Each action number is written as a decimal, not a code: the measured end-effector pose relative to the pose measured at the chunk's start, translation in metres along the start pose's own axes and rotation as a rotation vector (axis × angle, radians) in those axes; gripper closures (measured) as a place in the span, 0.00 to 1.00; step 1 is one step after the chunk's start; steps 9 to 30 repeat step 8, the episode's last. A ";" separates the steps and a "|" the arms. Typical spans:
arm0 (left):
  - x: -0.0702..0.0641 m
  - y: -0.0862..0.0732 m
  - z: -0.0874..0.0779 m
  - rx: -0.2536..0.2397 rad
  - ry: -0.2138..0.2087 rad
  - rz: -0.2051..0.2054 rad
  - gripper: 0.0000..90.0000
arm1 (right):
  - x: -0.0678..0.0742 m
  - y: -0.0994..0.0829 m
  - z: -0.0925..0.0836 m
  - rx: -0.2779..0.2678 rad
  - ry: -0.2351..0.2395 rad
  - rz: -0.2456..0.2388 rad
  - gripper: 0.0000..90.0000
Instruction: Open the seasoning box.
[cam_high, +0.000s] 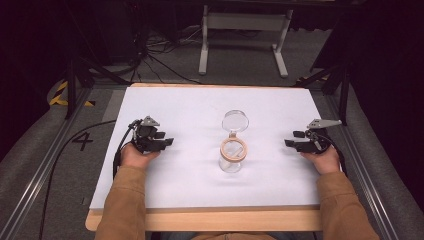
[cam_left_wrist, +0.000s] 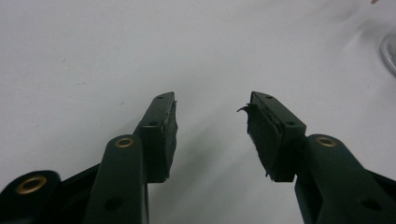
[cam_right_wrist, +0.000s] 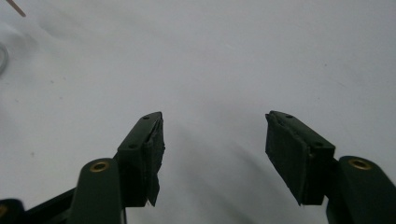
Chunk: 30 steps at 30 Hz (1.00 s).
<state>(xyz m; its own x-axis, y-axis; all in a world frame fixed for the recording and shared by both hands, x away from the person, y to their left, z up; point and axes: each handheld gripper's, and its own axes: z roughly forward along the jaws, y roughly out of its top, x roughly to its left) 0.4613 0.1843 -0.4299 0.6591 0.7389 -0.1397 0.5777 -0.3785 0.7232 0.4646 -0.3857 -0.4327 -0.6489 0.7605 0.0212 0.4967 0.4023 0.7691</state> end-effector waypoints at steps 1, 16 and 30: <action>0.001 0.000 0.000 0.005 0.000 -0.005 0.58 | 0.000 0.000 0.000 0.006 -0.003 -0.003 0.42; 0.001 0.001 -0.003 -0.024 -0.015 -0.015 0.57 | 0.004 0.003 0.001 0.026 -0.025 -0.014 0.42; 0.001 0.001 -0.003 -0.024 -0.015 -0.015 0.57 | 0.004 0.003 0.001 0.026 -0.025 -0.014 0.42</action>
